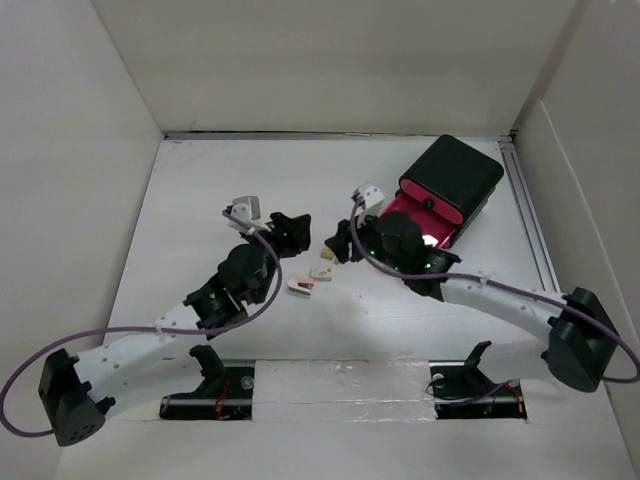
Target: Organize the desk
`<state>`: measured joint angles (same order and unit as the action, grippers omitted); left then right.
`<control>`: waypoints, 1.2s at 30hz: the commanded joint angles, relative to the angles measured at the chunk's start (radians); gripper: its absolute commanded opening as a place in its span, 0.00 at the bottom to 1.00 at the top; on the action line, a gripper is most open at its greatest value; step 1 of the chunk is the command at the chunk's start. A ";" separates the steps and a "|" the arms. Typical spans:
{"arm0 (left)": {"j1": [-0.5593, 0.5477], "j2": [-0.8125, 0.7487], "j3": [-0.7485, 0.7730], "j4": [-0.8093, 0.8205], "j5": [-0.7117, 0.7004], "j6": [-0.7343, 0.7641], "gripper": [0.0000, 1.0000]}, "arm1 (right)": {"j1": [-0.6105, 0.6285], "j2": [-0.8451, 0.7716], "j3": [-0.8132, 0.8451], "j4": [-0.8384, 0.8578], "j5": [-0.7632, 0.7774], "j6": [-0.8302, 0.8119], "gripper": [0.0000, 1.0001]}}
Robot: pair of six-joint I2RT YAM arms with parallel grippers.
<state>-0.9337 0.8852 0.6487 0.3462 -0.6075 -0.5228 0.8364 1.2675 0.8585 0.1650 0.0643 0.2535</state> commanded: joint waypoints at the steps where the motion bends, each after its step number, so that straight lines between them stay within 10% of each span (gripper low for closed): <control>1: 0.007 -0.115 -0.038 0.002 -0.043 -0.009 0.53 | 0.073 0.132 0.099 0.018 -0.126 -0.080 0.65; 15: 0.016 -0.431 -0.063 -0.145 -0.081 -0.006 0.58 | 0.136 0.605 0.355 -0.070 -0.201 -0.169 0.86; 32: 0.016 -0.471 -0.104 -0.135 -0.109 0.024 0.60 | 0.210 0.653 0.283 -0.071 -0.034 -0.099 0.73; 36: 0.016 -0.451 -0.093 -0.147 -0.104 0.020 0.60 | 0.210 0.629 0.234 -0.065 -0.014 -0.088 0.56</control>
<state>-0.9211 0.4187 0.5518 0.1753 -0.7113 -0.5140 1.0412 1.9297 1.1255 0.0841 0.0059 0.1421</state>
